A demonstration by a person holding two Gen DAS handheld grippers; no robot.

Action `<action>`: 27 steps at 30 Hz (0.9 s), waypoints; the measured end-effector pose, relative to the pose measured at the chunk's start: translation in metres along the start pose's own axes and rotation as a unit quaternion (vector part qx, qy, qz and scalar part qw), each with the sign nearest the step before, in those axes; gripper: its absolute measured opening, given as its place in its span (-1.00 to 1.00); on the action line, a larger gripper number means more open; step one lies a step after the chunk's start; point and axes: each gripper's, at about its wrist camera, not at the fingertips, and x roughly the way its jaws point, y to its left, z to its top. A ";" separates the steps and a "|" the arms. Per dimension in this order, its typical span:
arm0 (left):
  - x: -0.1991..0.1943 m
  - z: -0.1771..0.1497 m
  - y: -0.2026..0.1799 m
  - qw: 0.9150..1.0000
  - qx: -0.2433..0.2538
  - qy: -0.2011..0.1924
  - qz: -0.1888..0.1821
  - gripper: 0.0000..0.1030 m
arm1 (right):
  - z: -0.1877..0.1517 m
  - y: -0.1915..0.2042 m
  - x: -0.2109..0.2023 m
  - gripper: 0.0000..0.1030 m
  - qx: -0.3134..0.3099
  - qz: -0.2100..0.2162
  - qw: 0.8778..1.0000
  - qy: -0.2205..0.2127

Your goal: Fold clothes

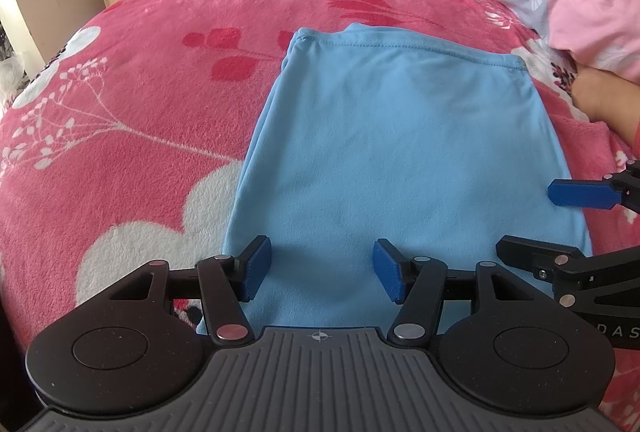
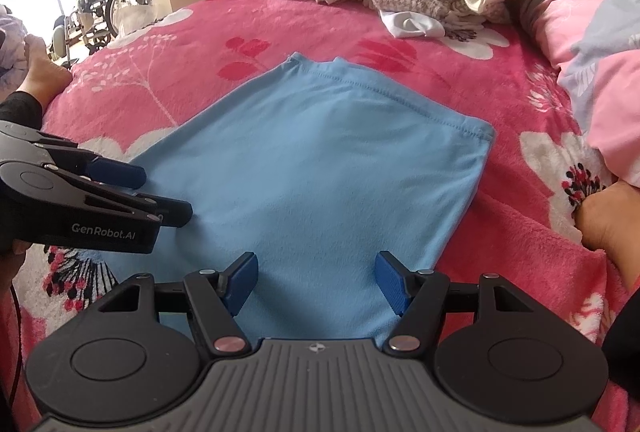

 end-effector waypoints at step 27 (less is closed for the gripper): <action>-0.057 -0.035 0.077 0.983 -0.172 -0.058 -0.017 0.51 | -0.065 -0.032 -0.051 0.18 0.072 0.043 0.996 0.044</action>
